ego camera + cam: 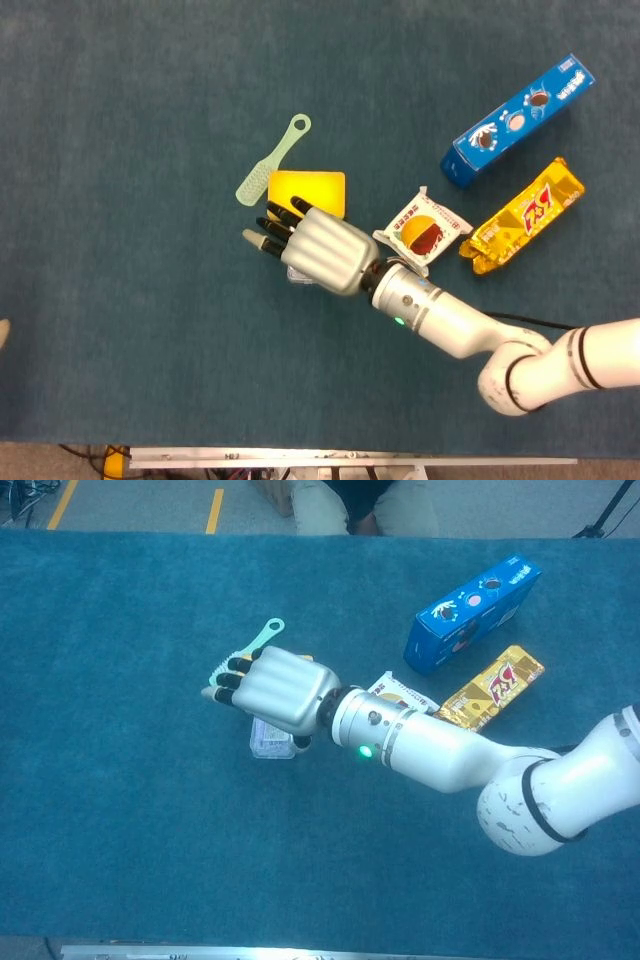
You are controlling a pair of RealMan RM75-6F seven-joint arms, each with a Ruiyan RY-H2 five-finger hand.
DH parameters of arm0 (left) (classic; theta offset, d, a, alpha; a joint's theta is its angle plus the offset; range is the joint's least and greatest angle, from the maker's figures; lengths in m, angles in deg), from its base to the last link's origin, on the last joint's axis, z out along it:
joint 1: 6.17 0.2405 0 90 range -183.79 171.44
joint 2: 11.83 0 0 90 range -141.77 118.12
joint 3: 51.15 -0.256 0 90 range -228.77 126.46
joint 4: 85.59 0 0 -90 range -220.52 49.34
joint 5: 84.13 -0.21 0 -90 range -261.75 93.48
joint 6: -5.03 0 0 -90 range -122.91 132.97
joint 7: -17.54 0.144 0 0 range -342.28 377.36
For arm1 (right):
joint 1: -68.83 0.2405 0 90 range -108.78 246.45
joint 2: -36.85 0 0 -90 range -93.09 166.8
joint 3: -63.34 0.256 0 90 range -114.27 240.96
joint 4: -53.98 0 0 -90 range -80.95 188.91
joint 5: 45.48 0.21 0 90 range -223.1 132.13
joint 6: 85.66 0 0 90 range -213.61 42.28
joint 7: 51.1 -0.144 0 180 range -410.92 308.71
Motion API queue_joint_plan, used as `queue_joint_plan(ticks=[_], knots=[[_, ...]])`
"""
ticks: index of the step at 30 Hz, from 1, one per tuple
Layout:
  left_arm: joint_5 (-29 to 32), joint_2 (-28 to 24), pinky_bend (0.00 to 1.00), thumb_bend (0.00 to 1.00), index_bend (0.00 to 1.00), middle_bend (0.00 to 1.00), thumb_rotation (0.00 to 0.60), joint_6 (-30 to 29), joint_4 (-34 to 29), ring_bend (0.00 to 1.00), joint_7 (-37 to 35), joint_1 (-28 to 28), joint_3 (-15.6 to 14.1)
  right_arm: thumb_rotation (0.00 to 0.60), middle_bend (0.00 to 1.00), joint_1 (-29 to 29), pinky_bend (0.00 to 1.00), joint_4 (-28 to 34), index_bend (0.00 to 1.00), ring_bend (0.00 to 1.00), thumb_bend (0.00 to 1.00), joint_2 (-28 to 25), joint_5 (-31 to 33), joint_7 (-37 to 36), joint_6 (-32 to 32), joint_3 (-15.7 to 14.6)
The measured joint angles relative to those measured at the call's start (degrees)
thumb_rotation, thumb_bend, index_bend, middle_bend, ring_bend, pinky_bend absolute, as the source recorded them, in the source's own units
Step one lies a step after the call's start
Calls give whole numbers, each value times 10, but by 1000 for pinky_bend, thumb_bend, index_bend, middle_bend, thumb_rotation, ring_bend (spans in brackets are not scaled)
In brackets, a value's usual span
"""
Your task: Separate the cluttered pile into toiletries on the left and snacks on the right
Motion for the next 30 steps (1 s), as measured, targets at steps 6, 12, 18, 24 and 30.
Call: queue_joint_plan(ticks=[6,12,18,24,30], knots=[[-15,-13,85,264,82,60,600,39,4,36,-5,-35,7,600,159,-17,249,62,60,110,0,-71,-6,-43,-7,6],[-53,-22,85,264,82,60,600,95,17,36,-18,-98,18,600,161,-52,248,141,60,110,0,-178,-15,-96,-42,14],[-105,-19,79,264,82,60,600,145,41,36,-57,-175,34,600,177,-101,248,208,60,109,0,-284,-26,-147,-89,18],[-170,-8,69,264,81,60,600,188,60,36,-87,-255,44,600,180,-152,248,242,59,109,0,-359,-40,-191,-132,17],[-209,10,54,264,82,54,595,251,60,36,-92,-335,49,600,182,-192,248,260,59,111,0,-409,-55,-231,-155,12]])
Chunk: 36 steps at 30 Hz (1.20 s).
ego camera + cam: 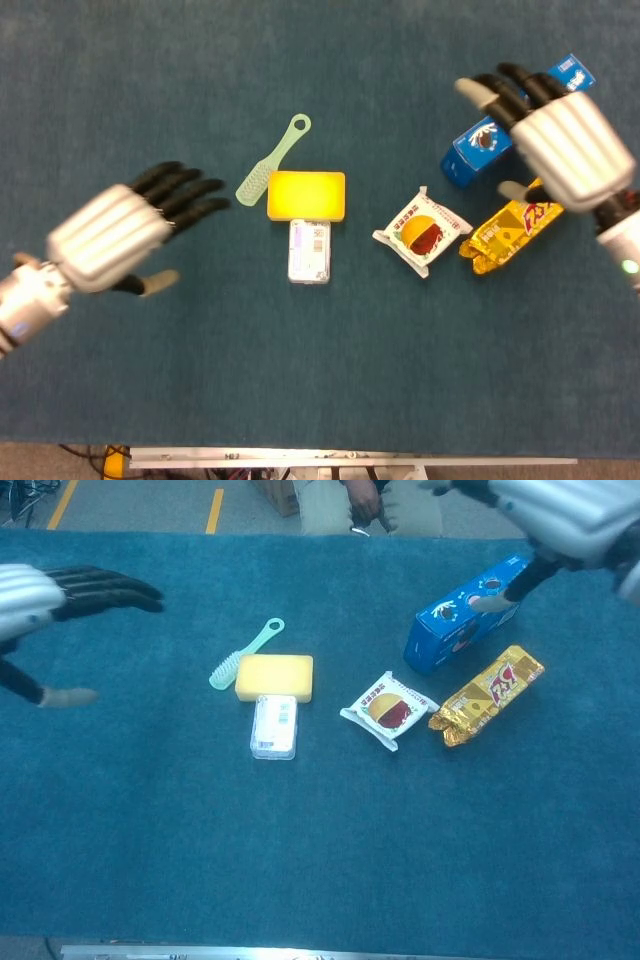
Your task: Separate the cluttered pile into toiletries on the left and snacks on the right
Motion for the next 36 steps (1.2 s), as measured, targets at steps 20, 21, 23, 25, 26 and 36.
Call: queue_joint_plan(ticks=[20,21,23,25,26,36], knots=[[57,156,45,261,82,54,344,113,57,32,15,-151,32,600,200,-86,250,9,76,120,0,-69,-86,-96,-13,-36],[62,163,45,257,81,54,324,119,63,32,14,-157,33,600,201,-88,250,7,76,121,0,-70,-88,-101,-14,-34],[73,182,45,244,82,54,278,132,79,31,11,-170,33,600,201,-90,250,4,76,121,0,-70,-90,-108,-14,-31],[81,196,45,221,81,55,233,146,93,31,9,-181,33,600,202,-92,250,0,76,122,0,-70,-91,-118,-14,-26],[86,206,45,213,81,55,217,154,102,31,8,-189,32,600,202,-93,250,-3,76,122,0,-69,-91,-121,-13,-25],[138,274,38,186,81,55,117,204,170,25,16,-225,22,600,202,-100,250,-18,76,122,0,-59,-94,-136,9,-18]])
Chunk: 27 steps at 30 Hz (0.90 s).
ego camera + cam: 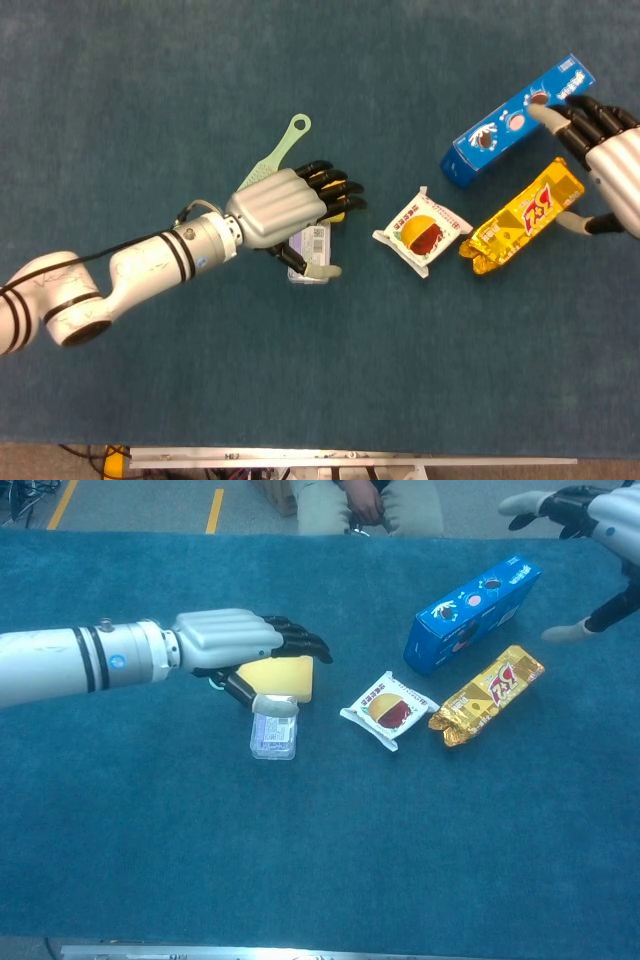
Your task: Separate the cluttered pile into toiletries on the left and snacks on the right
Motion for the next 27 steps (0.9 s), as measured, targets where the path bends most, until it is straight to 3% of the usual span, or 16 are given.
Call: queue_joint_plan(ticks=[15,27], knots=[[42,53,38,185,146,90,83,19,65,13,15,-6,-37,600,202,-11,250,-4,76,122,0,10,3,-3,15,5],[38,12,38,185,172,125,83,-14,54,14,11,19,-76,600,202,-17,250,8,76,122,0,10,5,4,17,12]])
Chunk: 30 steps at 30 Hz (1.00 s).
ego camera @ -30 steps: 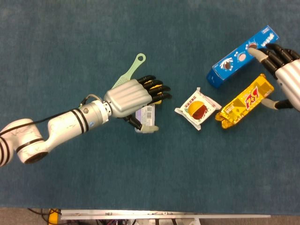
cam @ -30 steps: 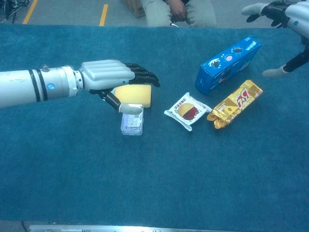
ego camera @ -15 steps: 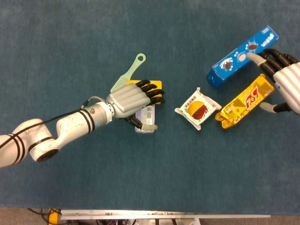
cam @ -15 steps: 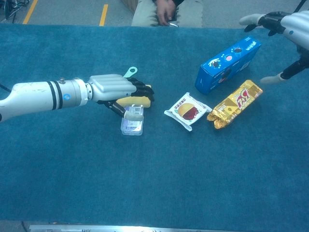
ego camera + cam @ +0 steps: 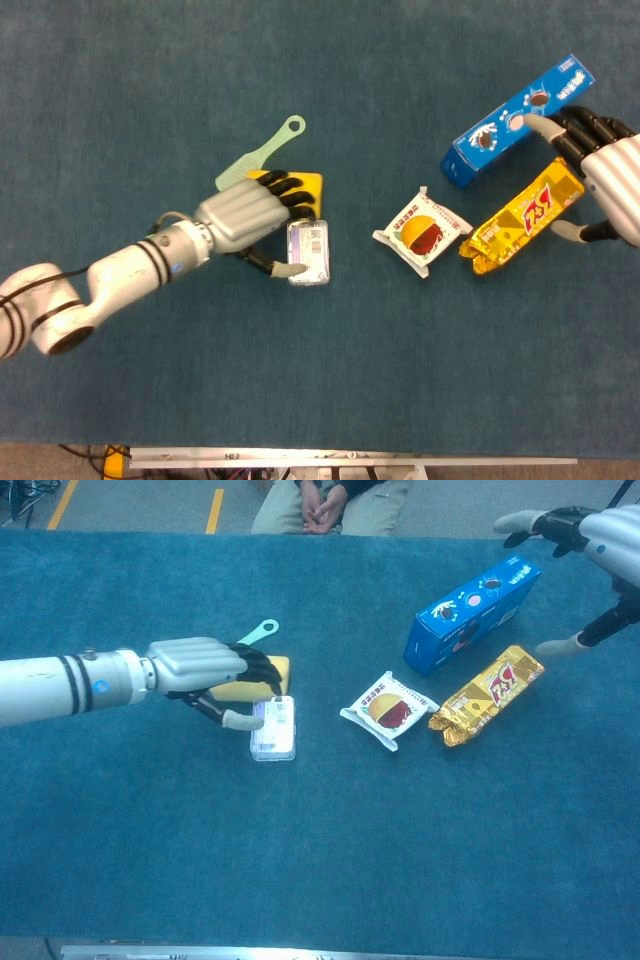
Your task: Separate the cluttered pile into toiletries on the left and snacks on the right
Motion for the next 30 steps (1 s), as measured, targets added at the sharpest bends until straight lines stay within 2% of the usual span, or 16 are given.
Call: queue_joint_plan(ticks=[9,12,15,22,30], knots=[[6,-80,38,185,172,130,85,-11,-37,14,21,31,-39,600,202,-4,250,15,76,122,0,-1,-3,10,-3,4],[14,-109,38,185,172,130,86,-27,-56,14,30,42,-41,600,202,-6,250,18,76,122,0,0,-4,10,-4,5],[26,-124,38,185,172,129,85,-49,-69,14,35,51,-30,600,202,-8,250,21,77,122,0,1,-6,12,-5,5],[54,-102,38,185,171,124,85,-48,-63,14,34,42,13,600,202,-14,250,26,76,122,0,0,-8,13,-8,4],[105,-38,38,185,169,116,85,18,3,14,48,17,38,600,202,-22,250,22,76,122,0,0,-9,4,-11,3]])
